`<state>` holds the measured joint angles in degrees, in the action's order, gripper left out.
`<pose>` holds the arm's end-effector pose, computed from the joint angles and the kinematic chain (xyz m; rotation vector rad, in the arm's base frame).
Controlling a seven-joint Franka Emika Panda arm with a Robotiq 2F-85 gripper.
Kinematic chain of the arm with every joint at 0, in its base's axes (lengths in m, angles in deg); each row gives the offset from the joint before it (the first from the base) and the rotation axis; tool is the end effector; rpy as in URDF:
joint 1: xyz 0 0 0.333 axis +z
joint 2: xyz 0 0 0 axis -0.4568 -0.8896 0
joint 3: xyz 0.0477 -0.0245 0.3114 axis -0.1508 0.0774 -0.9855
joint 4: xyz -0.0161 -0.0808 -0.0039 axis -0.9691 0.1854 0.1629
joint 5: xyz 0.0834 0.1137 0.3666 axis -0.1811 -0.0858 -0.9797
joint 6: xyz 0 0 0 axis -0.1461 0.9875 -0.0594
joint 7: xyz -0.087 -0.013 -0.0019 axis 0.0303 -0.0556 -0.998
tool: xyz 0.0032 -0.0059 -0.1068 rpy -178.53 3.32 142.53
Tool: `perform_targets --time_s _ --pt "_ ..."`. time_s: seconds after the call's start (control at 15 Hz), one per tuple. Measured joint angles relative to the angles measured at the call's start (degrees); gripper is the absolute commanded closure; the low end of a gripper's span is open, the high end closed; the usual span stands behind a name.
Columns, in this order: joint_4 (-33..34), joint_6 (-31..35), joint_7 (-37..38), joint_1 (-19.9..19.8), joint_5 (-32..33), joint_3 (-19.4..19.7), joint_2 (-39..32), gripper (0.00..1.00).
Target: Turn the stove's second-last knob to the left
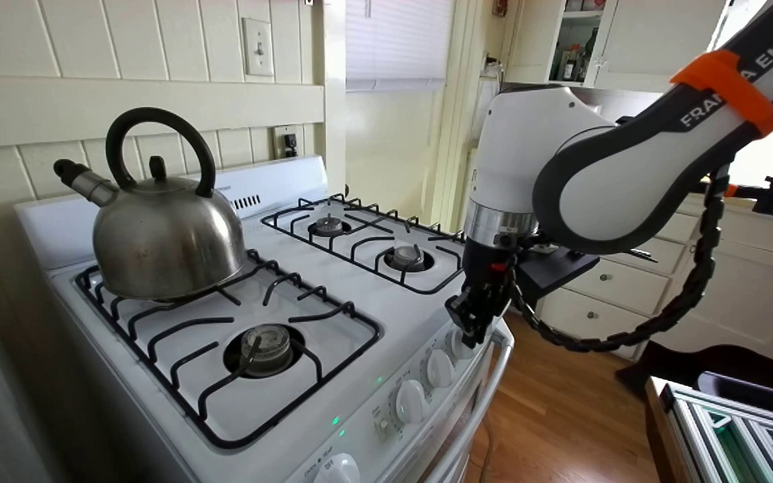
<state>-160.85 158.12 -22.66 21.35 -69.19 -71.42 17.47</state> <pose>0.4214 -0.0604 0.2934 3.0236 -0.7981 0.0634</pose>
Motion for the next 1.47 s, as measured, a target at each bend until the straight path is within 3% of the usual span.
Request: perform_targets --time_s 0.53,1.07,1.47 --pt "0.89 -1.58 4.64 -0.09 10.02 -2.45 -0.55 0.96" --pt "5.46 -10.25 7.97 1.57 24.49 -6.32 -3.88 0.96" --pt "8.7 -16.39 8.26 4.27 29.46 -6.85 -6.66 0.96"
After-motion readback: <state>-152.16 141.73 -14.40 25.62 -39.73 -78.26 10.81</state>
